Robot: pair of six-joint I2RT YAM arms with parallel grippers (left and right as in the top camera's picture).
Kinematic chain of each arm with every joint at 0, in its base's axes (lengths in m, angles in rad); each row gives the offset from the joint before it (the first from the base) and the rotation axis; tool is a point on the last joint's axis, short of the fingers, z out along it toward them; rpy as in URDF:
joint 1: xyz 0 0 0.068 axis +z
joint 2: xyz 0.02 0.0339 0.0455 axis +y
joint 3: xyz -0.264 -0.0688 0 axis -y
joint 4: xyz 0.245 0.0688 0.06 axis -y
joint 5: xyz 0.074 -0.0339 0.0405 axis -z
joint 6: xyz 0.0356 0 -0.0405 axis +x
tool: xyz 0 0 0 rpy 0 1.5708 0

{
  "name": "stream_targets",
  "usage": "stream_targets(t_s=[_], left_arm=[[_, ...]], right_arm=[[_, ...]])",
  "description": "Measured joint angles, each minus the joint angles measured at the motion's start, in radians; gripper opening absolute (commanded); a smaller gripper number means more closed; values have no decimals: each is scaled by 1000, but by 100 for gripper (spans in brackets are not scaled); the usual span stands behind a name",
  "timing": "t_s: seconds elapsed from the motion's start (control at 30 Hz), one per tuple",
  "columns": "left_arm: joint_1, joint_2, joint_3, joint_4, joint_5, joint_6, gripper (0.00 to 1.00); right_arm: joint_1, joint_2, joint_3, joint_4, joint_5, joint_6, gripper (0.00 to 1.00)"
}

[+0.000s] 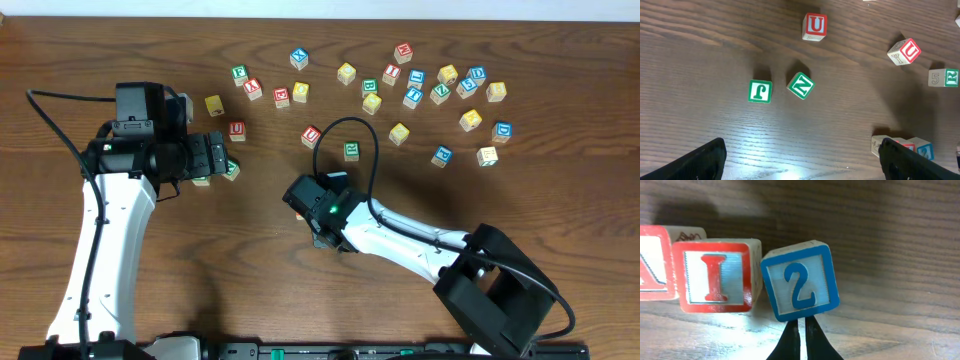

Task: Spell out AI2

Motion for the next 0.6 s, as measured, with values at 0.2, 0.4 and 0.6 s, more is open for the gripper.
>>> stream_targets(t_s=[0.2, 0.4, 0.6], left_arm=[[0, 0, 0, 0, 0, 0, 96], [0, 0, 0, 0, 0, 0, 96], [0, 0, 0, 0, 0, 0, 96]], right_arm=[[0, 0, 0, 15, 0, 0, 1], [0, 0, 0, 24, 6, 0, 1], [8, 0, 0, 24, 8, 0, 1]])
